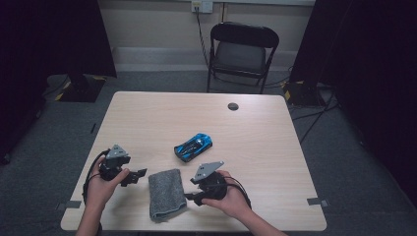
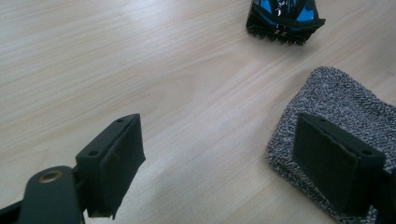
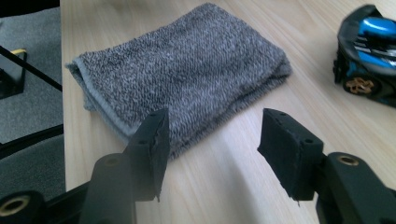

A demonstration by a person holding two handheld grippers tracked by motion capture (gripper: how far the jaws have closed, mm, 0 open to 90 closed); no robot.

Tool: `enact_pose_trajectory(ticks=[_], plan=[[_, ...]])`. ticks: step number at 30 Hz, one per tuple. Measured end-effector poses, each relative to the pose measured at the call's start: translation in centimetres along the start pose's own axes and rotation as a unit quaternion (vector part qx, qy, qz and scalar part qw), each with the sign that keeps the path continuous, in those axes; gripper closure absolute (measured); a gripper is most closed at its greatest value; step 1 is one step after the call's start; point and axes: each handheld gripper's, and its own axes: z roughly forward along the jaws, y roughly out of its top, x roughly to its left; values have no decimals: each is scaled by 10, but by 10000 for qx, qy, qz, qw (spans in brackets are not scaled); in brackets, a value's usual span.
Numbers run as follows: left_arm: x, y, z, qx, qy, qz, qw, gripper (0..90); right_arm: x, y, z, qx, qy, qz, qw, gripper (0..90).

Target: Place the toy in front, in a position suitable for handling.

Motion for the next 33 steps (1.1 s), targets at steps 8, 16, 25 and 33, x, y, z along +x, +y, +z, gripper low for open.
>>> enact_pose_trajectory(ticks=[8,16,25,33], plan=[[0,0,2,21,-1,-10,10000,165,6,13,10,-45,125,-18,9999,445],[0,0,0,15,-1,-1,10000,167,15,21,22,-105,281,44,9995,425],[1,-1,0,9,-16,-18,10000,166,23,28,35,-158,439,44,9989,406],[2,-2,1,9,-17,-47,10000,168,23,13,52,120,462,-63,9988,396]])
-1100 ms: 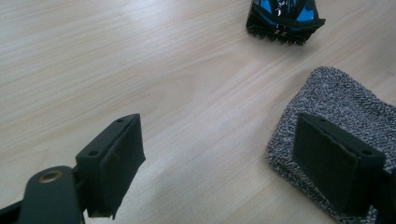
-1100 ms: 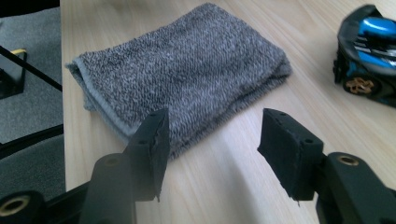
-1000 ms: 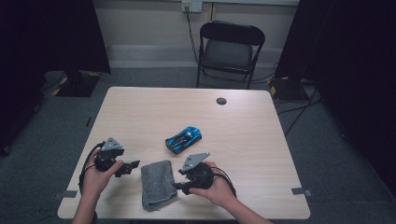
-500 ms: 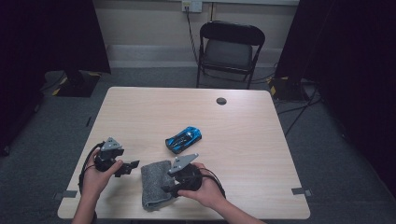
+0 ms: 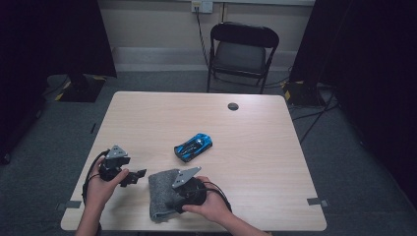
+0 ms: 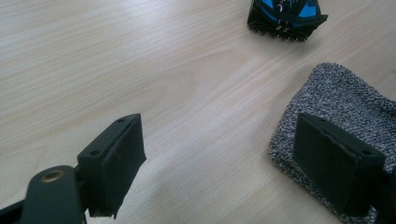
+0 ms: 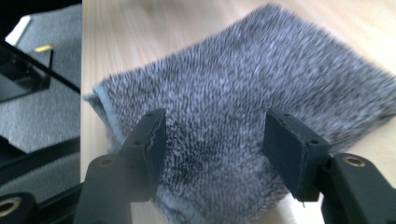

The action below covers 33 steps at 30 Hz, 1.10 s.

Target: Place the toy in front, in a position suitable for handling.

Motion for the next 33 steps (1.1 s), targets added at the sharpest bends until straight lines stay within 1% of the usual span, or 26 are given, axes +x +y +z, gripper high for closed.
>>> enact_pose_trajectory(ticks=[4,9,12,14,17,18,19,21,22,23,24,25,27,28,29,31,33], plan=[[-1,1,1,11,-19,12,10000,168,0,-3,5,53,-1,-57,10000,381],[-1,0,2,27,-28,-15,10000,167,-1,-5,8,116,-32,-160,9998,398],[-1,-1,3,39,-22,-17,10000,168,2,-5,9,180,-165,-386,9990,431],[-1,0,2,46,-16,-13,10000,168,4,-5,9,205,-245,-405,9987,450],[-1,0,2,48,-16,2,10000,168,5,-5,8,223,-288,-457,9983,515],[-1,0,1,49,-6,0,10000,168,4,-5,8,236,-298,-472,9982,563],[-1,0,1,49,1,0,10000,168,4,-5,7,243,-289,-498,9980,641],[-1,0,1,57,3,-4,10000,168,2,-6,5,257,-267,-518,9980,699],[-1,0,1,64,8,5,10000,168,1,-6,4,254,-264,-554,9978,752],[-1,0,1,60,11,12,10000,168,0,-6,4,250,-272,-571,9977,757],[-1,0,1,56,1,6,10000,168,1,-7,3,231,-262,-510,9981,762],[-1,-1,1,52,1,-10,10000,168,0,-7,2,221,-245,-550,9979,774],[-1,-1,1,39,6,-28,10000,168,-1,-7,-2,247,-337,-670,9969,786],[0,-1,1,35,1,-20,10000,168,-2,-9,-6,245,-298,-644,9972,788],[0,-2,0,26,0,-28,10000,168,-4,-10,-10,272,-287,-679,9969,790],[1,-2,-1,10,13,-51,10000,168,-7,-13,-18,272,-337,-726,9964,791],[2,-2,-1,0,14,-59,10000,167,-12,-17,-30,260,-352,-707,9965,791]])
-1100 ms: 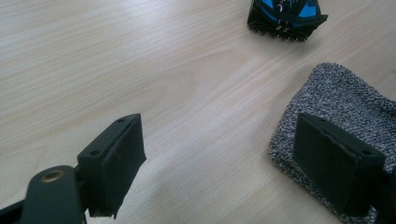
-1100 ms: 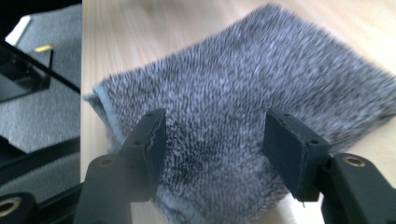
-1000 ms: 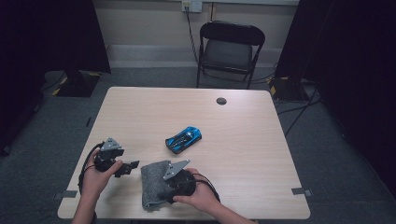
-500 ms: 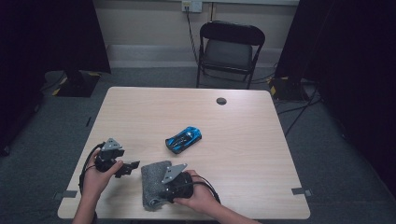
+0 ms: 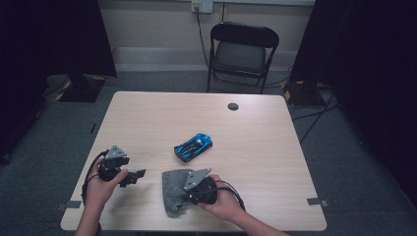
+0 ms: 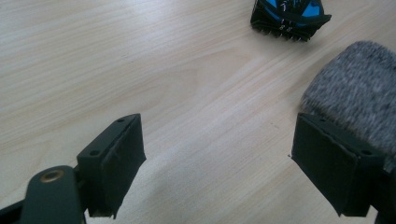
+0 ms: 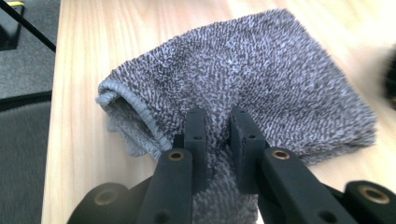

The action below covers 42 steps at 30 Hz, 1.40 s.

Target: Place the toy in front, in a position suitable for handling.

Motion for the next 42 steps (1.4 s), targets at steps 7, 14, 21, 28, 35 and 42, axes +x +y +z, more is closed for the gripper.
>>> enact_pose_trajectory(ticks=[7,14,21,28,35,42], plan=[[-2,0,3,42,-20,-12,10000,166,-18,-18,-44,-98,-171,33,9998,791],[-6,-1,7,119,-51,28,9999,167,-42,-45,-76,-8,-511,216,9985,792],[-8,0,10,137,-96,41,9999,167,-69,-64,-88,152,-800,386,9959,791],[-7,-3,13,219,-77,40,9997,167,-87,-76,-84,385,-890,406,9945,704],[-9,-3,15,236,-115,44,9996,167,-83,-73,-90,174,-985,688,9926,553],[-12,-1,16,254,-132,105,9995,168,-76,-58,-84,-244,-948,1104,9891,484]])
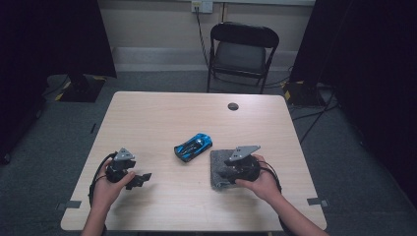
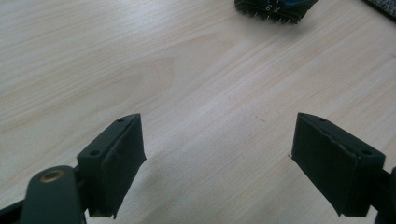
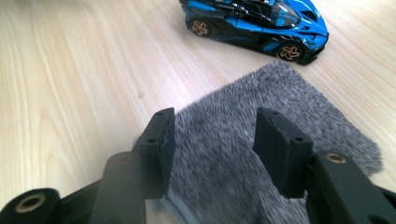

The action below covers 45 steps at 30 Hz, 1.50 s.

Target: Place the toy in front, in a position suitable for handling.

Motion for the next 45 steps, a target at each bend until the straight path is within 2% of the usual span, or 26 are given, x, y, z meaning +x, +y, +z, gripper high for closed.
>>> enact_pose_trajectory(ticks=[2,7,9,15,26,33,38,41,45], plan=[[0,0,0,7,-15,-12,10000,167,3,2,6,-14,-6,53,10000,460],[1,-1,-1,26,-13,9,10000,167,11,-2,22,169,-160,-74,9997,395],[2,-2,-1,29,-21,13,10000,168,14,-5,23,197,-279,-243,9991,376],[1,-1,-1,6,-25,0,10000,168,15,-12,16,235,-341,-423,9982,321],[-2,0,1,25,-36,41,10000,168,-4,-36,-8,472,-451,-181,9977,289],[-4,2,2,23,-53,70,10000,168,-19,-46,-21,646,-686,-28,9955,299],[-5,3,2,3,-83,118,9999,164,-24,-42,-25,482,-726,221,9959,284],[-6,4,3,-25,-92,151,9998,164,-22,-37,-22,285,-648,379,9968,280],[-9,6,5,-25,-142,191,9997,164,-23,-36,-14,192,-525,592,9967,278]])
